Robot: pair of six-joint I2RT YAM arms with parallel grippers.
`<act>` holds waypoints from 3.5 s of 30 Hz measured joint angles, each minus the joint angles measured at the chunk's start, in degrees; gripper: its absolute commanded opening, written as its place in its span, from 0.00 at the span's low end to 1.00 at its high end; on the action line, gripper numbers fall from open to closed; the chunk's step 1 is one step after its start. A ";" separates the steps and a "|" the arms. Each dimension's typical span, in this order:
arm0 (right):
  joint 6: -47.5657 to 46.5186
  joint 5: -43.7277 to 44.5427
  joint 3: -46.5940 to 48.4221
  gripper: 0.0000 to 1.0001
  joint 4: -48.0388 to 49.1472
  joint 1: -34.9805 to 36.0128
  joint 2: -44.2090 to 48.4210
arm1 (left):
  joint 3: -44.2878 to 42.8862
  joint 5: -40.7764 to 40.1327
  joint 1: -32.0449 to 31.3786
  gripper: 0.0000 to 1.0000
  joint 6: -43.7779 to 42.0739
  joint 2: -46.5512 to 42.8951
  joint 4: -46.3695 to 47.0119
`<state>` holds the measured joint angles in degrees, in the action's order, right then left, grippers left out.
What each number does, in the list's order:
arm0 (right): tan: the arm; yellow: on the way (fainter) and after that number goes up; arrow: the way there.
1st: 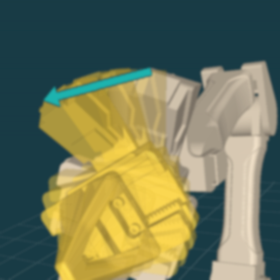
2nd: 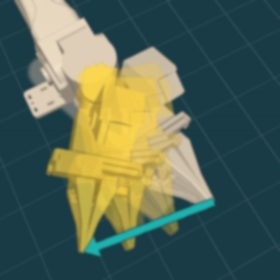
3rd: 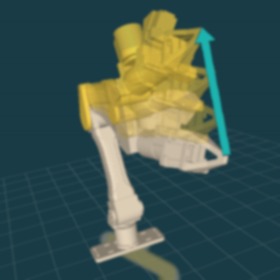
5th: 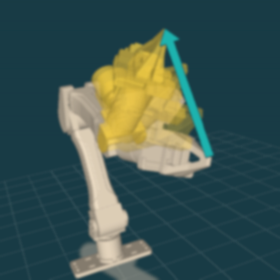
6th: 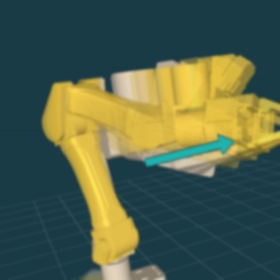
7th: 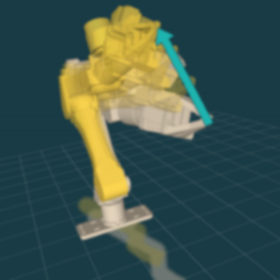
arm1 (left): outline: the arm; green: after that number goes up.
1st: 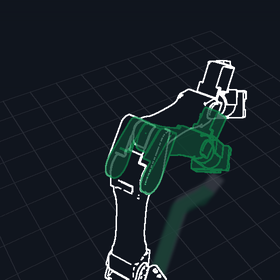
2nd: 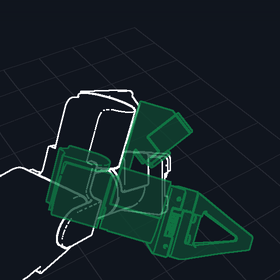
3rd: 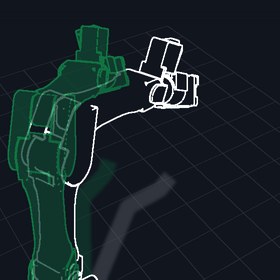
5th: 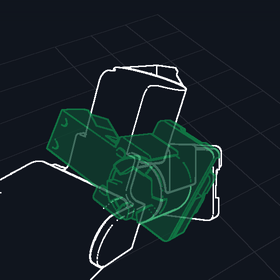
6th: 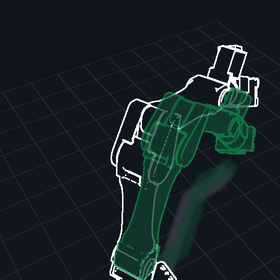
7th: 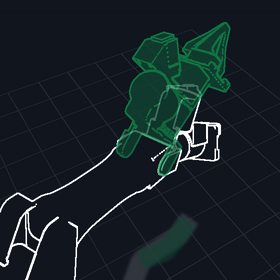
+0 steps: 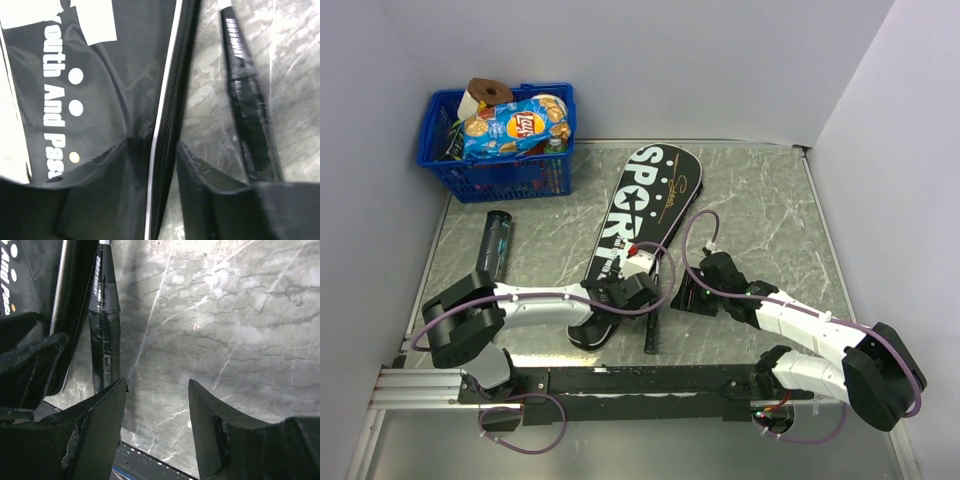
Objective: Pack up the badminton gear
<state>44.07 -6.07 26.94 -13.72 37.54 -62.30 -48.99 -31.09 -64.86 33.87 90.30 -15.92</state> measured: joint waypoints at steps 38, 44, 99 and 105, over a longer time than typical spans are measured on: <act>3.48 -2.69 -4.76 0.54 4.63 1.88 4.39 | -4.55 -7.43 -4.98 0.01 -0.09 2.43 -9.92; 5.27 -4.76 -7.78 0.44 7.82 2.64 3.89 | -3.93 -0.59 -4.98 0.01 0.85 -1.60 -6.73; 8.39 -4.72 -6.21 0.41 20.37 10.97 4.72 | 15.93 14.97 -1.42 0.01 10.99 -20.33 13.22; 6.95 -3.56 -6.21 0.41 16.17 10.97 4.66 | 15.96 15.72 -1.11 0.01 10.97 -20.52 14.03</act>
<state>51.03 -9.63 20.73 2.46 48.51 -57.65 -33.04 -15.38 -65.98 44.84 69.78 -1.89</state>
